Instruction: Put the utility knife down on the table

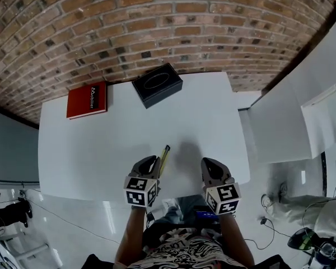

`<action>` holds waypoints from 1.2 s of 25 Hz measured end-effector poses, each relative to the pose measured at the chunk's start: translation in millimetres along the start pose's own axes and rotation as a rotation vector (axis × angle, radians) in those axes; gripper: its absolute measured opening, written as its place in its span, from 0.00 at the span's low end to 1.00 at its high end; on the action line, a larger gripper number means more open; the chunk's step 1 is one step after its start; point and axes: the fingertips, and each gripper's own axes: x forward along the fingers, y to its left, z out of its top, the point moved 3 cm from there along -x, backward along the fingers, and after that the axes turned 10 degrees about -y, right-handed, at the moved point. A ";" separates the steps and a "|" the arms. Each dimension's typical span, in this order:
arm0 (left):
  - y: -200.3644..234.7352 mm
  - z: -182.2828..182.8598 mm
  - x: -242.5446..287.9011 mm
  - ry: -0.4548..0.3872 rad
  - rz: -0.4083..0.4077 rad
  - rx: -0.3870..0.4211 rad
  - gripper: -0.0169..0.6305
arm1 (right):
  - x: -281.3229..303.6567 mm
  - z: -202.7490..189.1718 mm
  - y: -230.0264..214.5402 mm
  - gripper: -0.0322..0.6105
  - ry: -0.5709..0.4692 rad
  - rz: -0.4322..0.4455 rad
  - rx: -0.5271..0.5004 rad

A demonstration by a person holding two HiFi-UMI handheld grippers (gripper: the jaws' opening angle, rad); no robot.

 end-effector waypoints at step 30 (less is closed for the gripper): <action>-10.9 85.2 -63.6 -0.251 -0.010 0.024 0.06 | -15.7 68.2 51.1 0.05 -0.193 0.036 -0.098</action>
